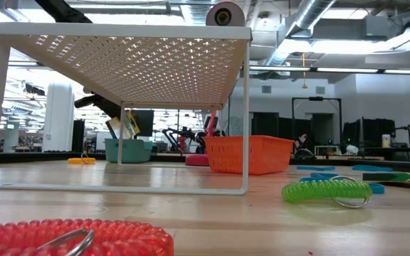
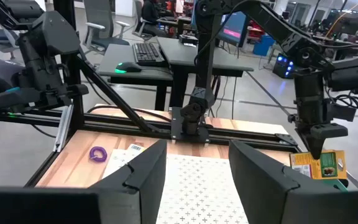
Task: Pick & Place Office Desk Supplies
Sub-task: Put the yellow crayon box into the green bin
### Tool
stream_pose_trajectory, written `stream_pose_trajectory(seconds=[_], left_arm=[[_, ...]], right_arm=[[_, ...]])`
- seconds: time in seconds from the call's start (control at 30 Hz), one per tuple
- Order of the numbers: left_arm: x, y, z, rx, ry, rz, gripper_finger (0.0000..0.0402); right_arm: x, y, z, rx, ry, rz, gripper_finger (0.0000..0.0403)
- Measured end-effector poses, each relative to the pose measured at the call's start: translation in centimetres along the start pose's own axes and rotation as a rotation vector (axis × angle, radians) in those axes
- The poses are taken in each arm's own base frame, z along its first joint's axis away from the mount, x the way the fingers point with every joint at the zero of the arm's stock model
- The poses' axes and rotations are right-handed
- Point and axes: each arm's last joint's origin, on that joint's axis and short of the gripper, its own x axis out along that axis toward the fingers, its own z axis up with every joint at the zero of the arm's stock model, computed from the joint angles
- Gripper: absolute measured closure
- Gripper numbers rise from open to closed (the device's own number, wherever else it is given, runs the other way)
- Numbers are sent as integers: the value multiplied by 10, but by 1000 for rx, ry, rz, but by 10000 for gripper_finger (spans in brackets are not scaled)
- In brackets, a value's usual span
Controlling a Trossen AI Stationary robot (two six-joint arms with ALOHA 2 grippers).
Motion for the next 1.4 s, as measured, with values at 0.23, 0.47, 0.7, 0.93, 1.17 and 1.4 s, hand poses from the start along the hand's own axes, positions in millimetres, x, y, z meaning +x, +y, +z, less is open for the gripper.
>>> stream_pose_trajectory(seconds=[0.23,0.47,0.7,0.93,1.17,1.4], left_arm=[[-1,5,-13,-20,-56,-34,363],[-2,7,-20,-14,-116,-64,339],[-15,4,-19,-2,-179,-88,316],[-30,-2,-22,42,-230,-115,300],[-55,-22,-39,207,-219,-258,293],[-77,-40,-97,478,81,-345,295]], right_arm=[[0,0,1,14,-9,7,233],[-1,2,2,28,-20,15,233],[-1,2,3,36,-29,14,233],[0,2,3,39,-35,14,233],[0,2,3,39,-35,14,233],[0,2,3,54,-28,15,233]])
